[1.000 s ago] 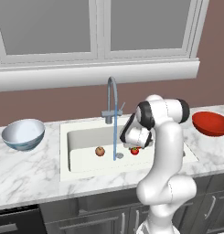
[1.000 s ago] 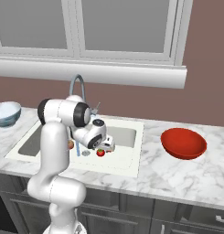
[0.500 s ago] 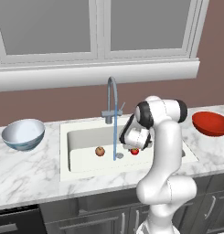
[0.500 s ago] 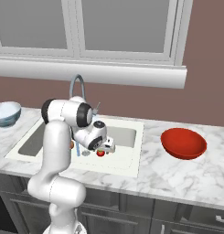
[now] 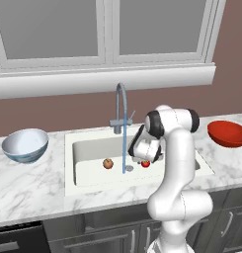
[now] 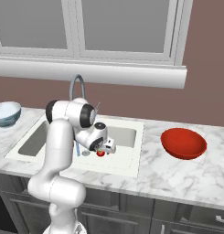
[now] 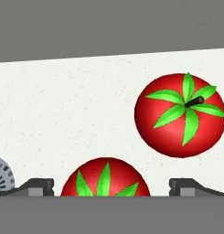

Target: Pick the tomatos from the sink and place them in one bowl. Place the peach in the other bowl. Then turn off the sink faucet.

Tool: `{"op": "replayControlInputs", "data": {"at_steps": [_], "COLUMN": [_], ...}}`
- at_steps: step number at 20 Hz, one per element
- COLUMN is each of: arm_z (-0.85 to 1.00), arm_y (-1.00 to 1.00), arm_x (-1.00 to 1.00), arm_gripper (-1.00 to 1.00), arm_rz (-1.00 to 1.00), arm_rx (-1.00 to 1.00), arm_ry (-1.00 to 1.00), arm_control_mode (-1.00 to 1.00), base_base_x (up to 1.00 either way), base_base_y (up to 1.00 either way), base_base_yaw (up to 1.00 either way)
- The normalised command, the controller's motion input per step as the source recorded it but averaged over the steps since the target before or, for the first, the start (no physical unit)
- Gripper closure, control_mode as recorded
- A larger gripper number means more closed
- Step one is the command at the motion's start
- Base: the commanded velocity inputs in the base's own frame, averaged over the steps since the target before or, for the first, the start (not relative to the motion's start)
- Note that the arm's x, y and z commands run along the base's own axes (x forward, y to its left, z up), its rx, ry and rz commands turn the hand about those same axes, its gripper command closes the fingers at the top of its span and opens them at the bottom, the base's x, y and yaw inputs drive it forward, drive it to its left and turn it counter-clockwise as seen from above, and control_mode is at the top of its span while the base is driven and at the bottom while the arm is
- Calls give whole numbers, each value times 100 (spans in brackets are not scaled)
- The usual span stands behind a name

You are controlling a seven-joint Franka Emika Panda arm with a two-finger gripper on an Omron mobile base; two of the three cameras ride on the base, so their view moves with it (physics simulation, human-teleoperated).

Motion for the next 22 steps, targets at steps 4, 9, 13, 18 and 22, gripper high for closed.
{"op": "replayControlInputs", "data": {"at_steps": [4, 9, 13, 18, 22], "arm_z": [-20, -21, -22, -16, -15], "arm_y": [0, 0, 0, 0, 0], "arm_x": [18, 8, 3, -10, -26], "arm_gripper": [-100, -100, -100, -100, -100], "arm_rz": [0, 0, 0, 0, 0], "arm_rx": [0, 0, 0, 0, 0], "arm_ry": [0, 0, 0, 6, 6], "arm_control_mode": [-100, -100, -100, -100, -100], "base_base_x": [0, 0, 0, 0, 0], "base_base_y": [0, 0, 0, 0, 0], "base_base_yaw": [0, 0, 0, 0, 0]}}
